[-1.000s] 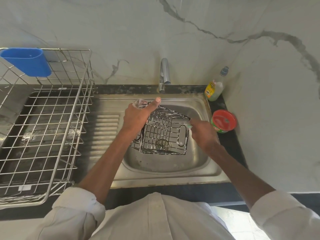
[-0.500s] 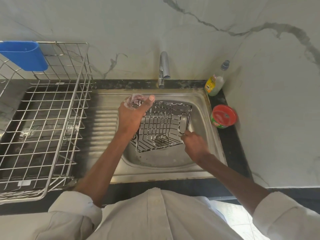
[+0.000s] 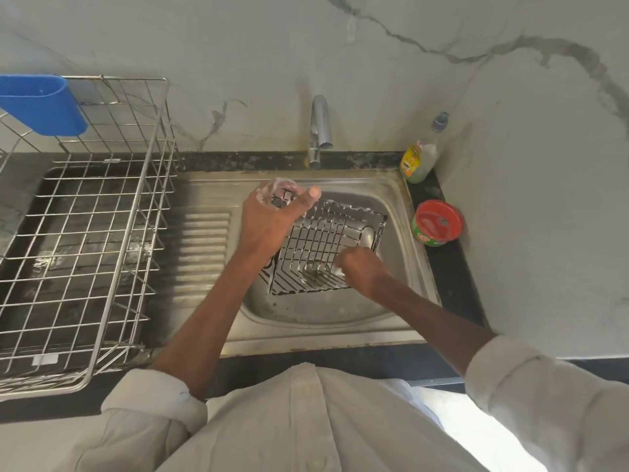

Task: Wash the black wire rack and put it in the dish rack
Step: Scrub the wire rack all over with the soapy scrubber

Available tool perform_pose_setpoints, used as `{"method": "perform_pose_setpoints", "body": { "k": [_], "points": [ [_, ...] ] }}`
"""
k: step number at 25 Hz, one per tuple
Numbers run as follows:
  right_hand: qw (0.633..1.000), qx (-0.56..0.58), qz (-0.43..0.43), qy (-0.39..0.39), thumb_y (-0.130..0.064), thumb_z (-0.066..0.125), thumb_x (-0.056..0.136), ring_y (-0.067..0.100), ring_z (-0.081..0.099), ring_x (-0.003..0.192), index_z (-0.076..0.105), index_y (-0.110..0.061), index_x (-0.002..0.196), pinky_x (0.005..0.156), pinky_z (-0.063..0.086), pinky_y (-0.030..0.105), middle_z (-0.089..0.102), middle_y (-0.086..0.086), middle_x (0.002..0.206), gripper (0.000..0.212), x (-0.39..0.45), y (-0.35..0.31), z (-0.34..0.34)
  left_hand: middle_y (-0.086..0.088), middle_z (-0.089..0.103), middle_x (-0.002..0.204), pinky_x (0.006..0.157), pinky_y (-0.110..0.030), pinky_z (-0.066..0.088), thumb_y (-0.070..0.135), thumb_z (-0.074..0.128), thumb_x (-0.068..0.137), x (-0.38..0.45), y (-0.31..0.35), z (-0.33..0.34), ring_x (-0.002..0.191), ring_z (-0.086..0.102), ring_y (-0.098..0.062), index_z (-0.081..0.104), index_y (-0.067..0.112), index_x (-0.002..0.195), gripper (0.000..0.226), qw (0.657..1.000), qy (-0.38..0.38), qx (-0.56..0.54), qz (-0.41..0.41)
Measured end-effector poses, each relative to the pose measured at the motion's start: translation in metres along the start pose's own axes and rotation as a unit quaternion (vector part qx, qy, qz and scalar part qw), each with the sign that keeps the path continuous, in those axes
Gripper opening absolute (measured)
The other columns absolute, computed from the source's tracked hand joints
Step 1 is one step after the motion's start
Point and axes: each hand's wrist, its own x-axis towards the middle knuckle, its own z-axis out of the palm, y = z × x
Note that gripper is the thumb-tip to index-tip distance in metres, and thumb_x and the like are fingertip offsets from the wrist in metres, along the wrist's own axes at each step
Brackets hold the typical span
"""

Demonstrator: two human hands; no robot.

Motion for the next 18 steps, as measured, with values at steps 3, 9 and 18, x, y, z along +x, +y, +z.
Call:
{"method": "perform_pose_setpoints", "body": {
  "k": [3,9,18],
  "points": [
    [1.0,0.006,-0.014,0.009,0.007,0.071,0.081,0.026,0.072,0.102,0.079,-0.014,0.108,0.092,0.057,0.04,0.077,0.007,0.106,0.036,0.006,0.01,0.002,0.011,0.078,0.114,0.099,-0.059,0.058,0.081,0.079,0.071,0.003,0.005,-0.004,0.104,0.076,-0.021,0.074,0.031,0.099,0.057,1.0,-0.01,0.01,0.003],
    [0.995,0.031,-0.02,-0.092,0.008,0.068,0.082,0.021,0.073,0.102,0.083,-0.017,0.102,0.095,0.055,0.035,0.08,0.003,0.103,0.035,0.003,0.006,-0.009,0.011,0.079,0.107,0.103,-0.05,0.056,0.063,0.087,0.078,0.006,0.002,-0.005,0.107,0.074,-0.01,0.077,0.026,0.095,0.042,0.998,-0.047,-0.001,0.042],
    [0.985,-0.149,-0.075,-0.048,-0.001,0.07,0.085,0.023,0.057,0.108,0.076,-0.015,0.101,0.075,0.06,0.04,0.072,0.0,0.098,0.022,-0.006,-0.001,-0.005,0.018,0.078,0.112,0.109,-0.043,0.052,0.08,0.081,0.072,0.013,-0.003,-0.007,0.115,0.07,-0.004,0.079,0.035,0.094,0.05,0.994,-0.062,0.075,0.044]
  ]
}}
